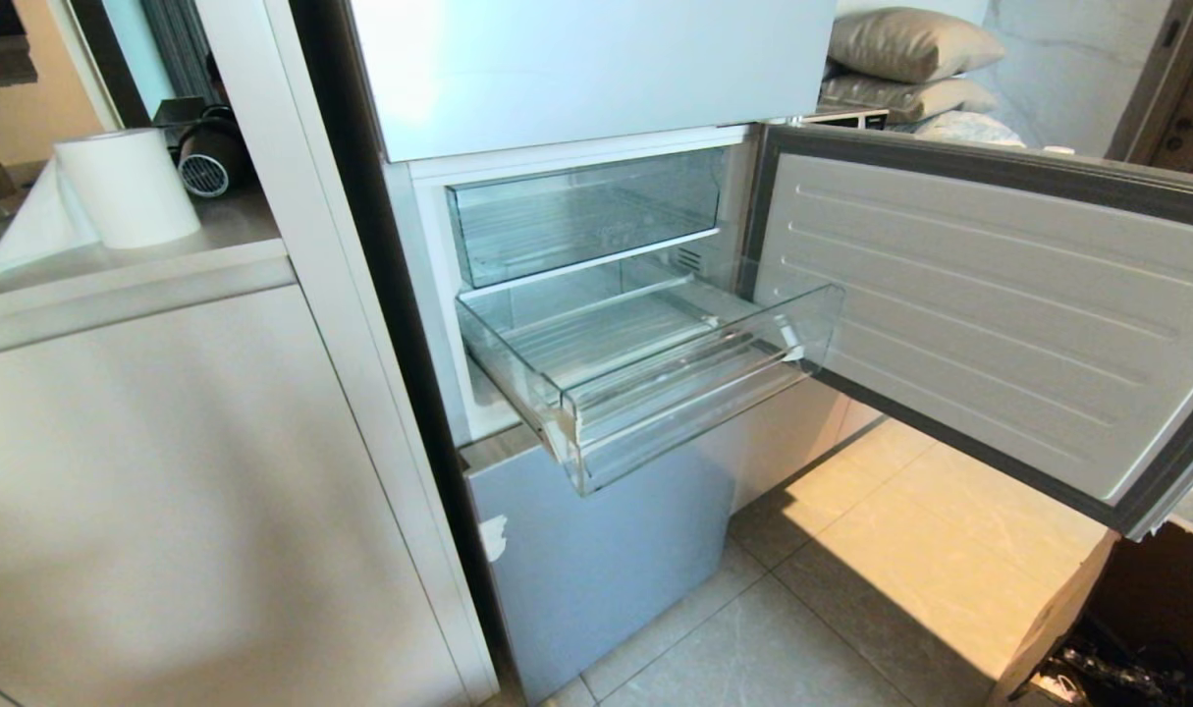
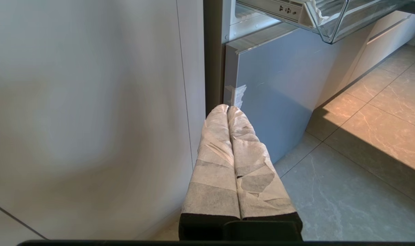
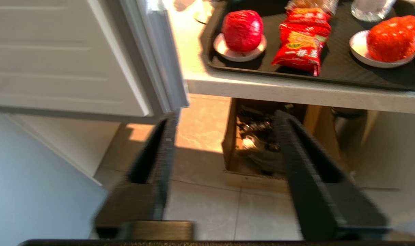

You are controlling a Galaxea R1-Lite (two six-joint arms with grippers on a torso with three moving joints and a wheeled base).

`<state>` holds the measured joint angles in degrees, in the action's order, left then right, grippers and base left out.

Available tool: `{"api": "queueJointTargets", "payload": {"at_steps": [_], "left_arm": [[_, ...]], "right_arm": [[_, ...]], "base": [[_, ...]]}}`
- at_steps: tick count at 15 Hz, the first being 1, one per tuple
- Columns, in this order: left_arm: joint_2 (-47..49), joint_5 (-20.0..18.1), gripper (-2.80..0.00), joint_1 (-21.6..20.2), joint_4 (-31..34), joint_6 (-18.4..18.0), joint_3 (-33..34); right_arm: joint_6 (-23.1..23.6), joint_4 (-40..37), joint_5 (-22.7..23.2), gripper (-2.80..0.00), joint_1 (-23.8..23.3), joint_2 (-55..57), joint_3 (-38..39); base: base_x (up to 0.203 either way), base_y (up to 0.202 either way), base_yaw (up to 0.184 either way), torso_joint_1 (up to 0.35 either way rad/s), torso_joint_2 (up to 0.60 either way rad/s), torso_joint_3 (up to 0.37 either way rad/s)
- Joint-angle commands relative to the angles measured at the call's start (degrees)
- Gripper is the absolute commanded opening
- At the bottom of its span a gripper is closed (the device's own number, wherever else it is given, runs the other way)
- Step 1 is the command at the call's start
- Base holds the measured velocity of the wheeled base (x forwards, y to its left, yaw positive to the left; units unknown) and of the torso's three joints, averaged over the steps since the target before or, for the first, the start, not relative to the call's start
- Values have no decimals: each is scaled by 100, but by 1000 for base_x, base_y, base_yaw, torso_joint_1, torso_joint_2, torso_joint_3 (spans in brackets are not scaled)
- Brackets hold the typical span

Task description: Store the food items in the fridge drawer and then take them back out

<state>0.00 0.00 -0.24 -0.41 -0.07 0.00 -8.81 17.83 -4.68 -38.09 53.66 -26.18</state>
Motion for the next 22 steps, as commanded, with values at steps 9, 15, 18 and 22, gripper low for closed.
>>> {"api": "queueJointTargets", "payload": {"at_steps": [9, 15, 18, 22], "left_arm": [[0, 0, -280, -2, -2, -1, 0], [0, 0, -280, -2, -2, -1, 9], [0, 0, -280, -2, -2, -1, 9], [0, 0, -280, -2, -2, -1, 0]], "right_arm": [[-28, 442, 4, 0, -833, 1779, -1151], [33, 627, 17, 0, -1932, 2801, -1971], [24, 911, 34, 0, -2309, 3491, -2265], [260, 2058, 93, 0, -2588, 4936, -2630]], "base": [[0, 0, 0, 0, 0, 0], [0, 0, 0, 0, 0, 0], [0, 0, 0, 0, 0, 0], [0, 0, 0, 0, 0, 0]]}}
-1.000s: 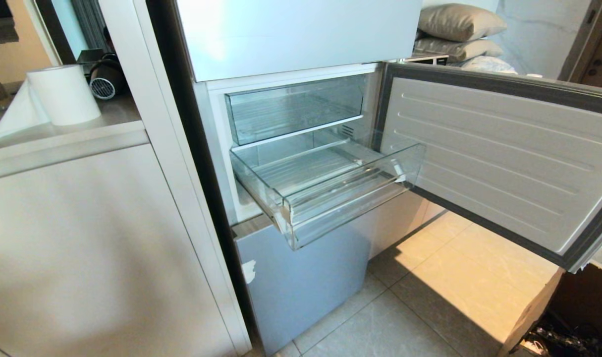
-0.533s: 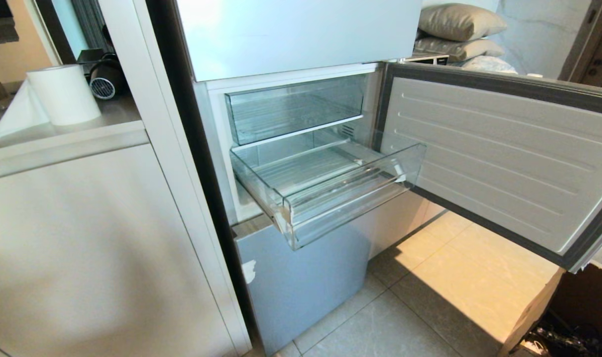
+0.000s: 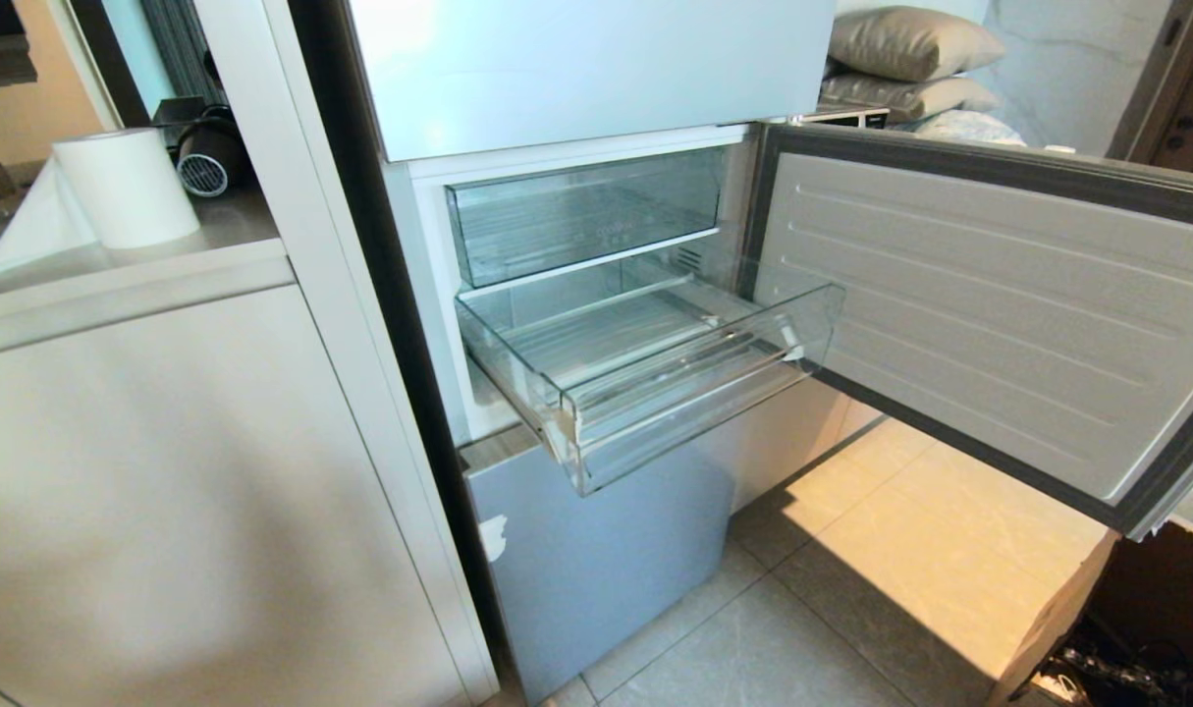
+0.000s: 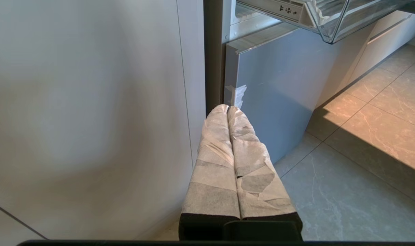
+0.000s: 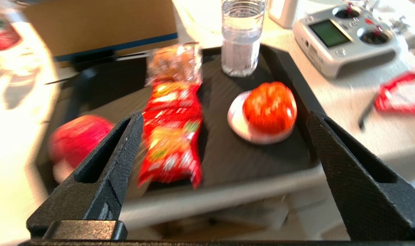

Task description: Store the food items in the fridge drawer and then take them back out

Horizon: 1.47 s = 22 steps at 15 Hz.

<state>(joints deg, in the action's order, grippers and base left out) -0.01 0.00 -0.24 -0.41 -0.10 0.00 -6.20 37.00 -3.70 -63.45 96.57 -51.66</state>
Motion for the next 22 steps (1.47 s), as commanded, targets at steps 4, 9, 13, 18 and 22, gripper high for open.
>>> {"api": "queueJointTargets", "payload": {"at_steps": [4, 9, 13, 18, 22], "left_arm": [[1, 1, -280, -2, -2, 1, 0], [1, 0, -280, -2, -2, 1, 0], [1, 0, -280, -2, -2, 1, 8], [1, 0, -280, -2, -2, 1, 0], [1, 0, -280, -2, -2, 1, 0]], "right_arm": [[142, 622, 199, 0, -207, 1708, -744], [383, 659, 238, 0, -723, 2196, -1107], [435, 659, 243, 0, -844, 2430, -1369], [422, 659, 281, 0, -854, 2962, -1846], [418, 659, 282, 0, -853, 3181, -2027]], "base": [[0, 0, 0, 0, 0, 0], [0, 0, 0, 0, 0, 0], [0, 0, 0, 0, 0, 0], [0, 0, 0, 0, 0, 0], [0, 0, 0, 0, 0, 0]]}}
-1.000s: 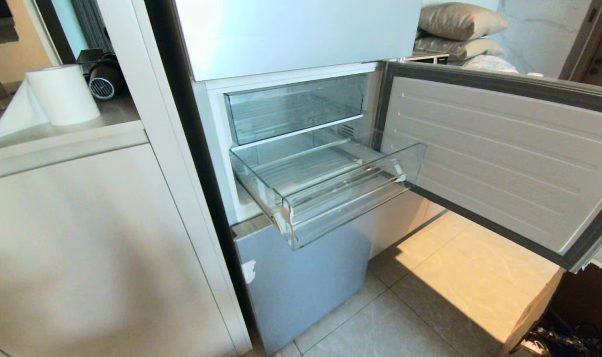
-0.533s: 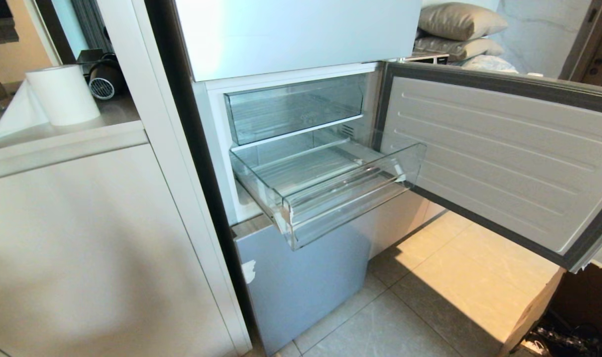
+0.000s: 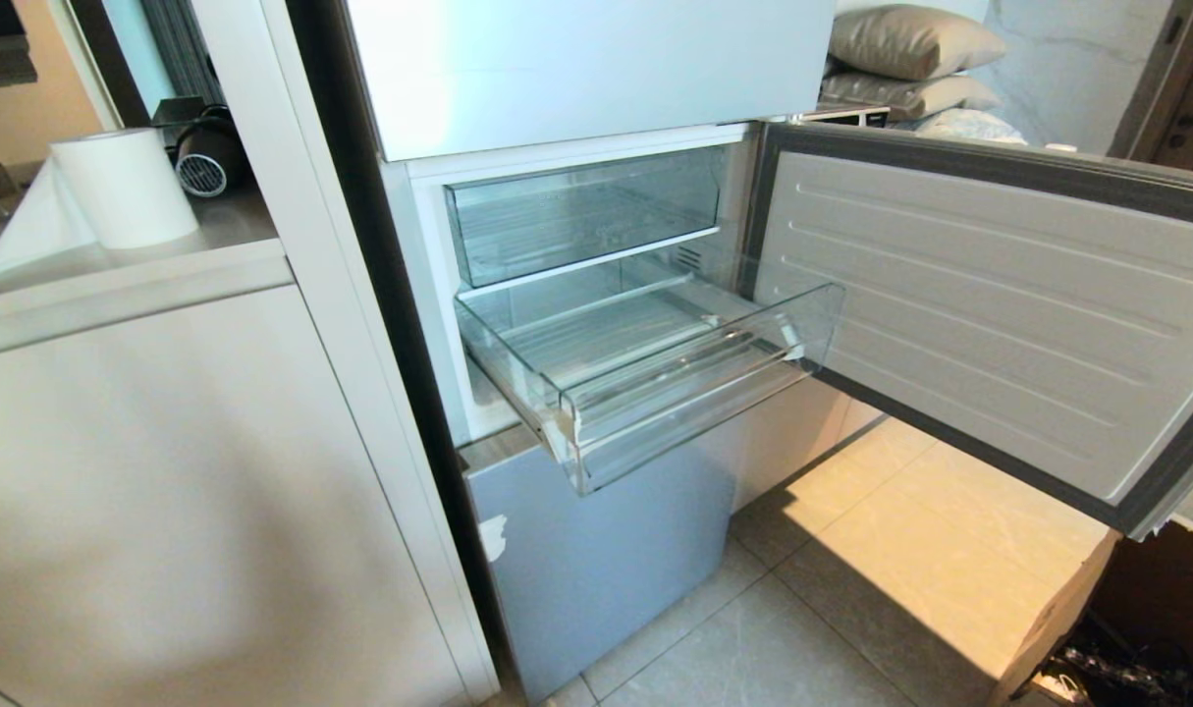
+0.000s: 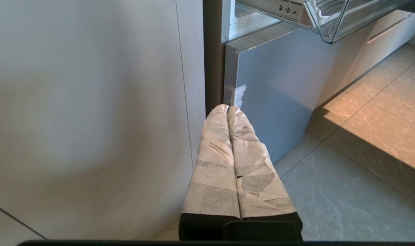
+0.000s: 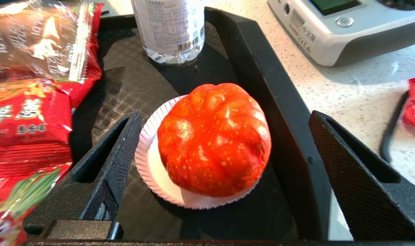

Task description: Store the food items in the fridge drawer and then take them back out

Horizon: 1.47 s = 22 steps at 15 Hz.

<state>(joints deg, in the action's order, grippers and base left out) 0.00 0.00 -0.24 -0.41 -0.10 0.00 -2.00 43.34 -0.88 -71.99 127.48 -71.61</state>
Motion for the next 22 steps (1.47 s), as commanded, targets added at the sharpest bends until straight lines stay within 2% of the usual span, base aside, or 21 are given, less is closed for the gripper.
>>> {"api": "queueJointTargets", "payload": {"at_steps": [1, 8, 9, 10, 15, 17, 22], "left_arm": [[0, 0, -280, -2, -2, 1, 1], [0, 0, -280, -2, -2, 1, 0], [0, 5, -280, -2, -2, 1, 9], [0, 0, -280, -2, -2, 1, 0], [0, 0, -280, -2, -2, 1, 2], [0, 0, -280, -2, -2, 1, 0], [0, 0, -280, -2, -2, 1, 5]], "right_arm": [[-2, 26, 0, 0, 0, 176, -132], [-20, 333, 132, 0, 9, 514, -196], [-12, 399, 132, -128, 17, 541, -204], [-12, 404, 133, -280, 18, 548, -214], [-29, 394, 202, -280, 17, 574, -240], [-37, 376, 197, -280, 2, 248, -187], [-31, 371, 206, -280, -104, -1631, 1037]], "base": [[0, 0, 0, 0, 0, 0], [0, 0, 0, 0, 0, 0], [0, 0, 0, 0, 0, 0], [0, 0, 0, 0, 0, 0], [0, 0, 0, 0, 0, 0], [0, 0, 0, 0, 0, 0], [0, 0, 0, 0, 0, 0]]}}
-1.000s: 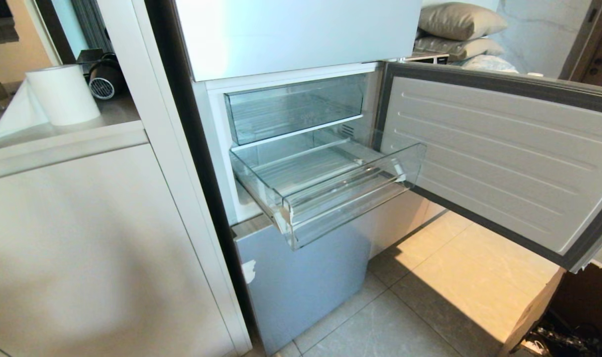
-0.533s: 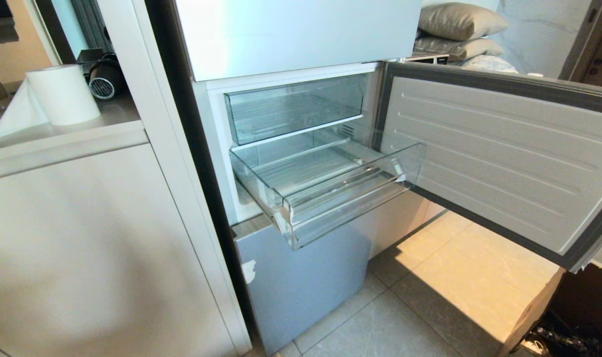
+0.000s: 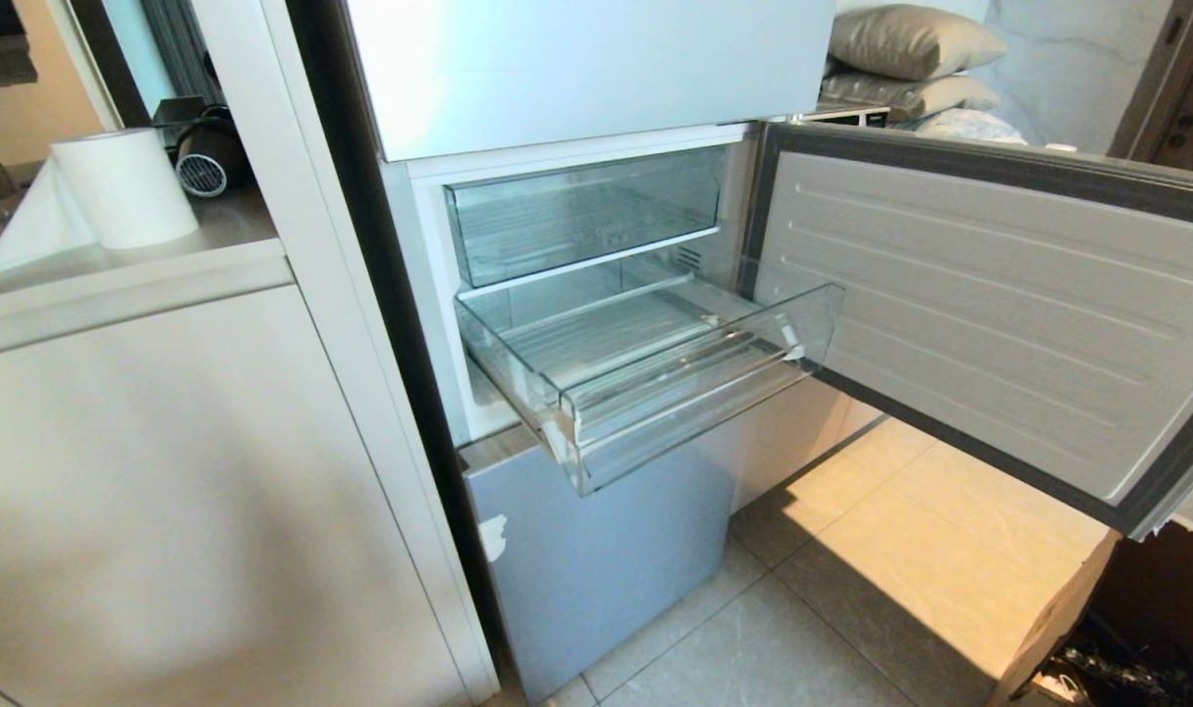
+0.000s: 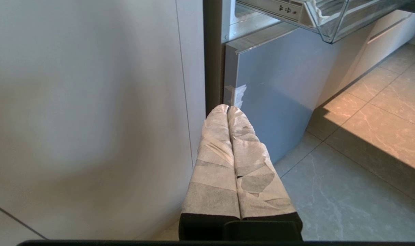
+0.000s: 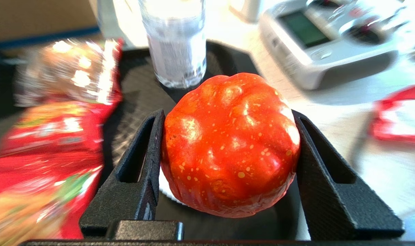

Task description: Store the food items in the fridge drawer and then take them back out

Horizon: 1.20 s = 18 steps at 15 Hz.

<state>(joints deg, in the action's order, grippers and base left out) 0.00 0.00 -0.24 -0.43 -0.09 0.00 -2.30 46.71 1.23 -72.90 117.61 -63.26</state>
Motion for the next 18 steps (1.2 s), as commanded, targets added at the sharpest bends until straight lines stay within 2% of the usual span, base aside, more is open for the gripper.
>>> {"api": "queueJointTargets", "payload": {"at_steps": [1, 4, 6, 7, 8, 10, 12, 15, 18], "left_arm": [[0, 0, -280, -2, -1, 7, 0], [0, 0, -280, -2, -1, 0, 9], [0, 0, -280, -2, -1, 8, 0], [0, 0, -280, -2, -1, 0, 8], [0, 0, -280, -2, -1, 0, 3], [0, 0, -280, -2, -1, 0, 0], [0, 0, -280, -2, -1, 0, 0], [0, 0, -280, -2, -1, 0, 9], [0, 0, -280, -2, -1, 0, 5]], "right_arm": [[0, 28, 48, -280, -16, -1204, 568], [3, -102, 305, -280, 154, -2970, 1836], [-1, -458, 391, -280, 661, -4065, 2645], [-22, -637, 402, -280, 1123, -4445, 2969], [-47, -804, 401, -280, 1823, -4842, 3310], [-82, -1167, 365, -280, 3574, -5848, 4062], [-94, -1714, 329, -280, 4945, -7210, 4847], [-60, -2714, 294, -280, 6227, -8881, 5635], [272, -3651, 214, -280, 6908, -10342, 6133]], "base": [[0, 0, 0, 0, 0, 0], [0, 0, 0, 0, 0, 0], [0, 0, 0, 0, 0, 0], [0, 0, 0, 0, 0, 0], [0, 0, 0, 0, 0, 0], [0, 0, 0, 0, 0, 0], [0, 0, 0, 0, 0, 0], [0, 0, 0, 0, 0, 0], [0, 0, 0, 0, 0, 0]]}}
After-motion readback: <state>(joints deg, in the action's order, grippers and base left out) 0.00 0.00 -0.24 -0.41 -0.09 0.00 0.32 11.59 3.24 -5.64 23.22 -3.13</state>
